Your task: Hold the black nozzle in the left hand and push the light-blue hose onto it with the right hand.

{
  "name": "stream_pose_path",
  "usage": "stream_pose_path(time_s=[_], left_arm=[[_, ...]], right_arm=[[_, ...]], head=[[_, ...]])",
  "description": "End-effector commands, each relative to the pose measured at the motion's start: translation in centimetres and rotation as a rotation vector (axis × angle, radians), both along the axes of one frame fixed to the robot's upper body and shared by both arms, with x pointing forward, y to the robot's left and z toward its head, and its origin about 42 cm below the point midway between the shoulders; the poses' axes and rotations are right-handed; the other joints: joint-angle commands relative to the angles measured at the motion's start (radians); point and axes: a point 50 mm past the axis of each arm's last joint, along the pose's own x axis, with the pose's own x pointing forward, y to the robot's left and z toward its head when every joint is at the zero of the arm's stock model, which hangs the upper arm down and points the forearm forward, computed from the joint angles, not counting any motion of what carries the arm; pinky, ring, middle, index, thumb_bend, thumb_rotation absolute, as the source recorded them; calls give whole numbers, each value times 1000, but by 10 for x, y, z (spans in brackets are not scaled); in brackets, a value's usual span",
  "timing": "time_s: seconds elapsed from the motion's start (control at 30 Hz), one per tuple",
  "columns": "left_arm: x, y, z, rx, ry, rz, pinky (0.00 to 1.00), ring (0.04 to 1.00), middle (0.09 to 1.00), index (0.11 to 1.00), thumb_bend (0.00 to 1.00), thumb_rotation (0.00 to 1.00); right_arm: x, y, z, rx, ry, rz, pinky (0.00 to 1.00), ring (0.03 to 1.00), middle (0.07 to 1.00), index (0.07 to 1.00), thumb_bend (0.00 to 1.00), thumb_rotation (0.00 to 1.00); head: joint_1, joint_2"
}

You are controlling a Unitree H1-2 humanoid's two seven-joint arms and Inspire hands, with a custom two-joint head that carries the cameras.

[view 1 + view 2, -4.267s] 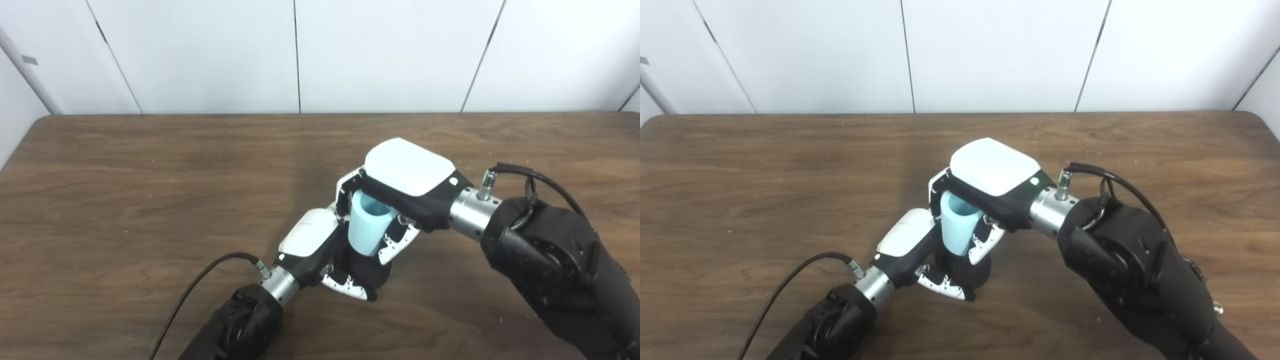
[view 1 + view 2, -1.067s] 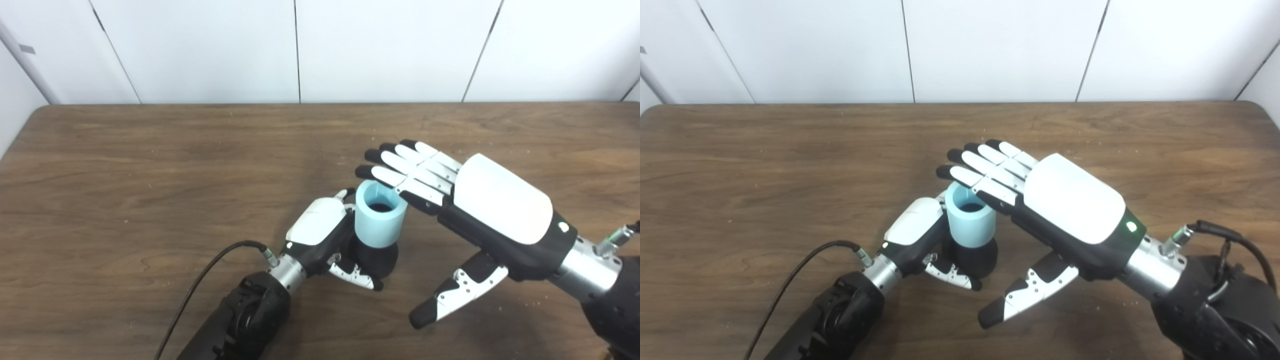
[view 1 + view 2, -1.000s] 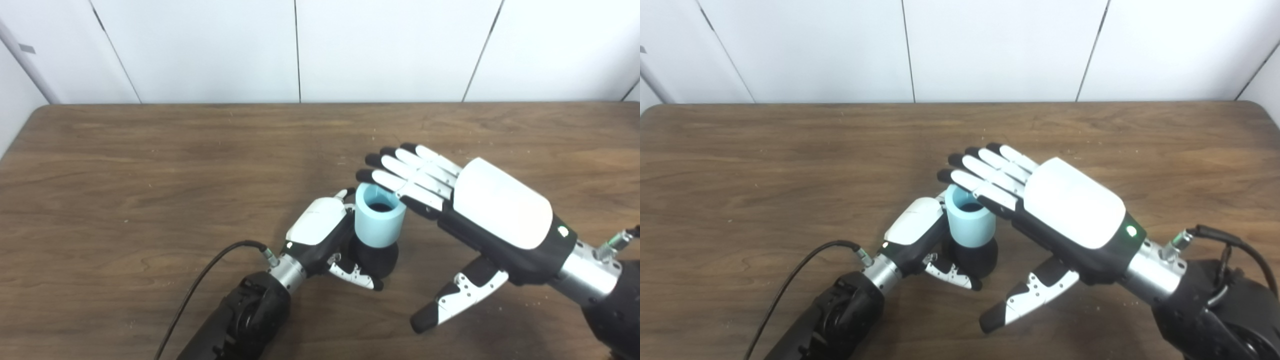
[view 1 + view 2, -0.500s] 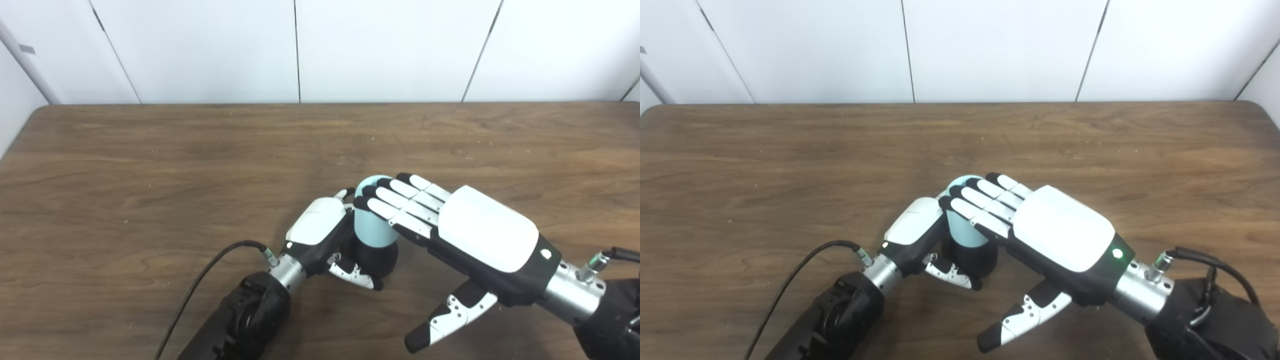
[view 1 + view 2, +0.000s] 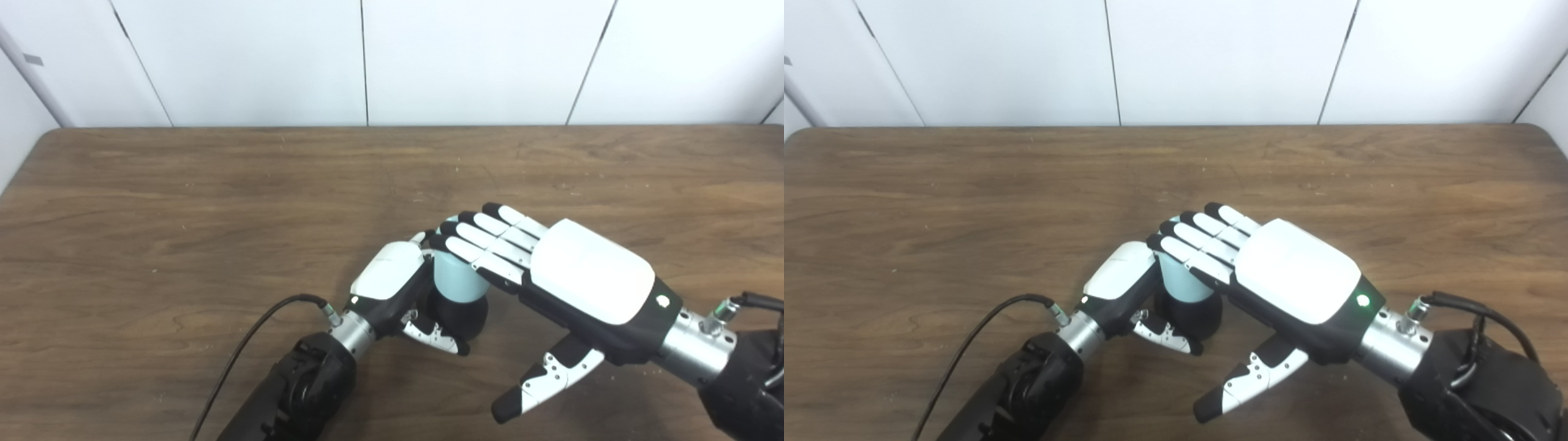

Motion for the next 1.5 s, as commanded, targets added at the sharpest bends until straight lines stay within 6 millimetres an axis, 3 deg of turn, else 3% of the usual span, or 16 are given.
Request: stream_pose_path(time_s=[0.0,0.2,0.33,0.5,1.3,1.47], left_arm=[[-13,4,-36,120,145,-35,1000,677,440,501,520,0],[-12,3,-35,141,132,-42,1000,675,412,510,517,0],[-13,3,-35,151,130,-34,1000,681,530,473,516,0],[-13,3,-35,152,126,-32,1000,687,559,450,511,0],[-15,3,-34,158,126,-23,1000,689,553,463,512,0],[-15,4,-33,142,128,-31,1000,677,443,501,519,0]], right_arm=[[0,-1,14,27,-74,6,1000,1000,1000,998,643,1000],[0,-3,21,83,-124,14,1000,1000,1000,1000,648,1000],[1,-4,19,104,-142,17,1000,1000,1000,990,647,1000],[3,-4,14,108,-136,18,1000,1000,1000,984,642,1000],[5,5,-7,18,-43,-21,1000,1000,1000,969,630,1000],[3,5,-13,-5,-19,-11,1000,1000,988,961,631,1000]], head=[[-1,0],[0,3],[1,4],[1,3],[0,7],[-1,8]])
